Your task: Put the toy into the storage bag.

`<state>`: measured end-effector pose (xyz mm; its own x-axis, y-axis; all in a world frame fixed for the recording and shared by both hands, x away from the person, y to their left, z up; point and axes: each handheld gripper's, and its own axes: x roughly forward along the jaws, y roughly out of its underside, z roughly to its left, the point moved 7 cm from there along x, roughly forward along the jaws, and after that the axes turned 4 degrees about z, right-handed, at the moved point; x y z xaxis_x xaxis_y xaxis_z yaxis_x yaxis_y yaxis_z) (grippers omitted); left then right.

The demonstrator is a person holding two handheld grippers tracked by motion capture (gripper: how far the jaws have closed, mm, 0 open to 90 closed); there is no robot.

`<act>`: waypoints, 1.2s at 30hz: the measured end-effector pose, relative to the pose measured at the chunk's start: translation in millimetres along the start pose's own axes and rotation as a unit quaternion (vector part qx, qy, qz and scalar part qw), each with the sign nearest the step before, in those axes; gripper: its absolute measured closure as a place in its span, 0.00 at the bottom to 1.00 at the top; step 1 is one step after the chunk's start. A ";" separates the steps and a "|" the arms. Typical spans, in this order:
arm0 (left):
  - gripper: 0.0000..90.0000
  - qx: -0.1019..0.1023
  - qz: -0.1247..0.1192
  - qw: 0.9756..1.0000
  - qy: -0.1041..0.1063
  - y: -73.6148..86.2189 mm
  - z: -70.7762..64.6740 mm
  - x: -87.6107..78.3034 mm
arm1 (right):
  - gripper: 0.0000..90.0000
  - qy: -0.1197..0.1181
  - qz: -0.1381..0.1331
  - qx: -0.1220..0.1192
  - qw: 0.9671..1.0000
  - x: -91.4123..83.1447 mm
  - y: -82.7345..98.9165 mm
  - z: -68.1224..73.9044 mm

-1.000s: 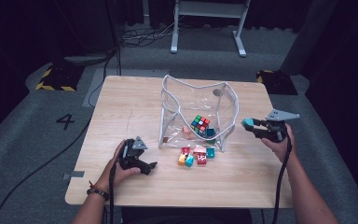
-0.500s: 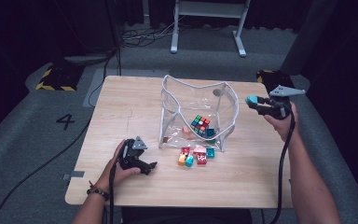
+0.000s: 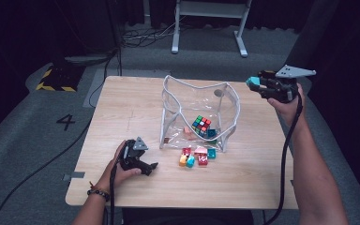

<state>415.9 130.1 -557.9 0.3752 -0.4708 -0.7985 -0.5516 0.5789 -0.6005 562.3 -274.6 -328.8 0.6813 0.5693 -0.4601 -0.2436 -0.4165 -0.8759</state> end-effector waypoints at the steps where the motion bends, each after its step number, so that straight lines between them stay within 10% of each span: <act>1: 0.01 0.000 0.000 1.000 -0.001 0.0 0.1 -0.1 | 0.67 -0.003 -0.001 -0.002 1.000 -0.3 -3.9 2.6; 20: 0.01 0.000 0.000 1.000 0.000 0.0 0.0 0.0 | 0.67 -0.098 0.007 -0.084 0.992 19.3 -37.6 71.4; 33: 0.01 0.000 0.000 1.000 0.000 0.0 0.1 -0.1 | 0.67 -0.150 0.070 -0.137 0.977 55.8 -34.4 116.6; 36: 0.01 0.000 -0.001 1.000 -0.001 0.0 0.2 0.1 | 0.67 -0.159 0.110 -0.158 0.968 68.0 -28.2 125.0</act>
<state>416.1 130.1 -558.0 0.3784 -0.4699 -0.7975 -0.5507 0.5782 -0.6020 529.2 -135.5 -353.5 0.3784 0.6101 -0.6961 -0.1018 -0.7200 -0.6864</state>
